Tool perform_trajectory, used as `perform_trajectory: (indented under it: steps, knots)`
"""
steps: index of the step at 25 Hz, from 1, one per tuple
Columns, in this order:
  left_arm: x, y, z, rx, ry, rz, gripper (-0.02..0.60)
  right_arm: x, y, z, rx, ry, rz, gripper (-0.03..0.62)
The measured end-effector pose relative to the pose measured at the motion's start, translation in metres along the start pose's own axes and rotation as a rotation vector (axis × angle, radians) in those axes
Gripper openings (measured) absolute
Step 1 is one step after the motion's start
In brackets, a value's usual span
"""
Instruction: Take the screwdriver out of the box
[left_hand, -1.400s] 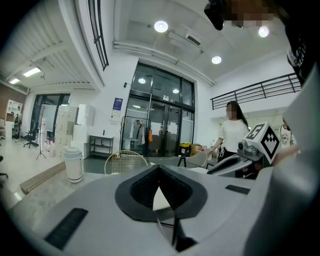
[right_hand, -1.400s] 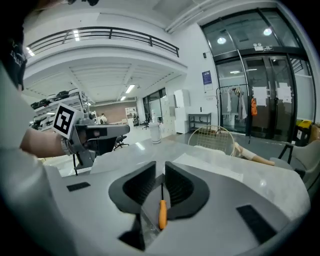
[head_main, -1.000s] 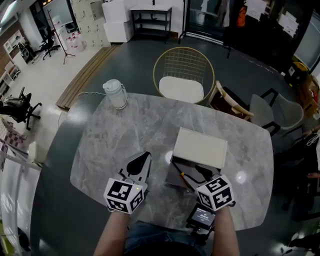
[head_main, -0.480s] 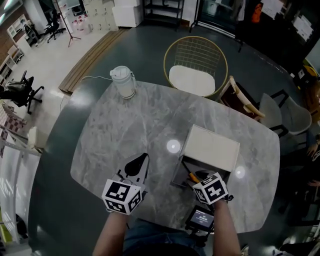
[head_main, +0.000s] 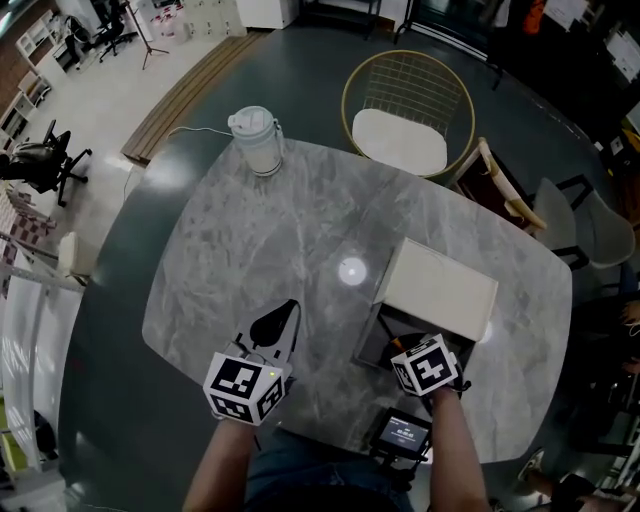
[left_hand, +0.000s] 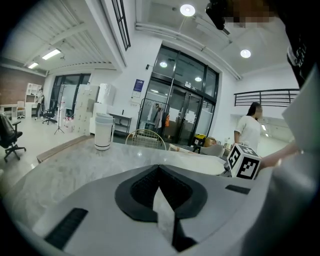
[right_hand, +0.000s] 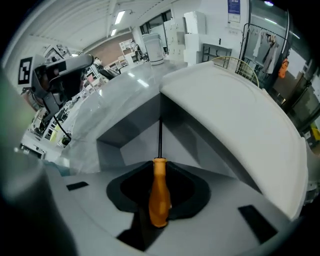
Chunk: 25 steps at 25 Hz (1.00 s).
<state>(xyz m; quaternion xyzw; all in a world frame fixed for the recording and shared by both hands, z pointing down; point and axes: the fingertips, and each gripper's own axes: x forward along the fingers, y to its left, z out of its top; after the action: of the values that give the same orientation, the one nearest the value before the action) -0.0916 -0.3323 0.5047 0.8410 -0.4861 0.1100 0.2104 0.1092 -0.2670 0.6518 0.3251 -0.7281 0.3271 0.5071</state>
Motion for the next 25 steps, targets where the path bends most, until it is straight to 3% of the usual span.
perform_trajectory:
  steps: [9,25]
  knots:
    - [0.004,-0.004,0.002,-0.005,-0.004,-0.008,0.012,-0.003,0.0,0.002,-0.014,0.004,0.0,0.089]
    - [-0.006,-0.022,0.034,0.027,-0.088,0.004,0.012,-0.042,-0.005,0.012,-0.048,-0.091,-0.018,0.087]
